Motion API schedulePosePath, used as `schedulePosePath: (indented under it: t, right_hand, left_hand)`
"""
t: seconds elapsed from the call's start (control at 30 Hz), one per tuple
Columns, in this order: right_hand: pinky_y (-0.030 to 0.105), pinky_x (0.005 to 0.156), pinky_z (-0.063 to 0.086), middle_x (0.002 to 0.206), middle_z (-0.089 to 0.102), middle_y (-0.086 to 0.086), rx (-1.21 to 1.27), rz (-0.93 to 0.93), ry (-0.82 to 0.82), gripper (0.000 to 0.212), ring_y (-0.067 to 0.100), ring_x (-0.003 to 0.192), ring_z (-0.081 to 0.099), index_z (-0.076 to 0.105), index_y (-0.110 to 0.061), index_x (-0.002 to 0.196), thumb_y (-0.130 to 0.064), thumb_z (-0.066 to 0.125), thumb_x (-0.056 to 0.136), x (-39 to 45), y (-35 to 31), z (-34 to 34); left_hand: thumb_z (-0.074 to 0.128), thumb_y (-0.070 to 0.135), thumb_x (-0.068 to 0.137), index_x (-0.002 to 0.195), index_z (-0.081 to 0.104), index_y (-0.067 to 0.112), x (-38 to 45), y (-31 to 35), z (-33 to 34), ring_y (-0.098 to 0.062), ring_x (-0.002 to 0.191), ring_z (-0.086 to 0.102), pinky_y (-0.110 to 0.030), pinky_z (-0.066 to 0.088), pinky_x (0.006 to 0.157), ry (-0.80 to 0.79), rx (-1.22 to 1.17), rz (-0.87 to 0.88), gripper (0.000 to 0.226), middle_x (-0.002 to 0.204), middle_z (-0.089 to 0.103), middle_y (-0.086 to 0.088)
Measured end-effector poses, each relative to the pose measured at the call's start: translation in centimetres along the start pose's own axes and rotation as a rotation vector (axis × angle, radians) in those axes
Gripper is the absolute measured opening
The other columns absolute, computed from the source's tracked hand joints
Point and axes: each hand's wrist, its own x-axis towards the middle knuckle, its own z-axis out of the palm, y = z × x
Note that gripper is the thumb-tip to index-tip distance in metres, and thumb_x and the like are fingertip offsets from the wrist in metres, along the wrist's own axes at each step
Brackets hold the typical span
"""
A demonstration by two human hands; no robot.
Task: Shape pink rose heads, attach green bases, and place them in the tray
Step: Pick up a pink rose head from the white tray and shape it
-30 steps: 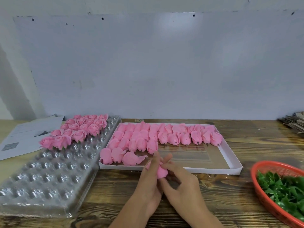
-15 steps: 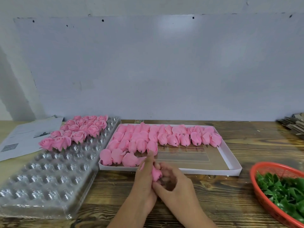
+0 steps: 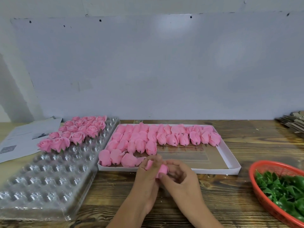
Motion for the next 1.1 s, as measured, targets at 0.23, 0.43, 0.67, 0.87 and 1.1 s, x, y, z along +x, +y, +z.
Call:
schedulePosePath:
  t: [0.23, 0.43, 0.67, 0.87, 1.1]
  right_hand:
    - [0.031, 0.08, 0.058, 0.095, 0.077, 0.016, 0.229, 0.193, -0.105, 0.019, 0.025, 0.092, 0.074, 0.08, -0.011, 0.101, -0.001, 0.069, 0.088, 0.8, -0.8, -1.8]
    - [0.035, 0.087, 0.059, 0.104, 0.073, 0.026, 0.326, 0.346, -0.135, 0.018, 0.033, 0.1, 0.072, 0.078, 0.0, 0.101, 0.001, 0.068, 0.086, 1.6, -0.5, -2.8]
    - [0.02, 0.063, 0.056, 0.077, 0.068, 0.019, 0.306, 0.396, -0.09, 0.009, 0.014, 0.065, 0.065, 0.079, -0.002, 0.084, -0.008, 0.073, 0.083, 1.9, -0.3, -3.0]
    - [0.021, 0.061, 0.056, 0.075, 0.07, 0.016, 0.301, 0.42, -0.127, 0.016, 0.014, 0.064, 0.064, 0.079, -0.009, 0.076, -0.013, 0.07, 0.089, 1.8, -0.7, -2.8]
    - [0.026, 0.078, 0.058, 0.098, 0.077, 0.005, 0.194, 0.316, -0.062, 0.023, 0.015, 0.091, 0.073, 0.079, -0.019, 0.103, -0.015, 0.08, 0.08, 1.7, -0.8, -2.8]
  left_hand:
    - [0.092, 0.045, 0.067, 0.097, 0.08, 0.018, -0.1, 1.8, -1.2, -0.029, 0.098, 0.072, -0.039, 0.058, 0.087, -0.123, 0.377, 0.063, 0.042, 0.106, 0.076, -0.014]
    - [0.083, 0.013, 0.079, 0.096, 0.081, 0.024, -0.3, 2.1, -1.7, -0.014, 0.106, 0.072, -0.02, 0.056, 0.084, -0.169, 0.543, 0.097, 0.021, 0.115, 0.076, 0.004]
    - [0.089, 0.022, 0.075, 0.107, 0.076, 0.041, -0.5, 1.7, -1.9, -0.009, 0.108, 0.07, -0.027, 0.056, 0.094, -0.162, 0.749, 0.204, 0.039, 0.112, 0.076, 0.011]
    - [0.086, 0.025, 0.076, 0.107, 0.077, 0.041, -0.7, 1.8, -1.7, -0.009, 0.107, 0.071, -0.025, 0.056, 0.093, -0.134, 0.738, 0.238, 0.036, 0.11, 0.076, 0.011]
    - [0.084, 0.016, 0.082, 0.106, 0.079, 0.035, -1.0, 2.3, -1.3, -0.012, 0.103, 0.073, -0.019, 0.056, 0.085, -0.145, 0.633, 0.169, 0.03, 0.107, 0.078, 0.005]
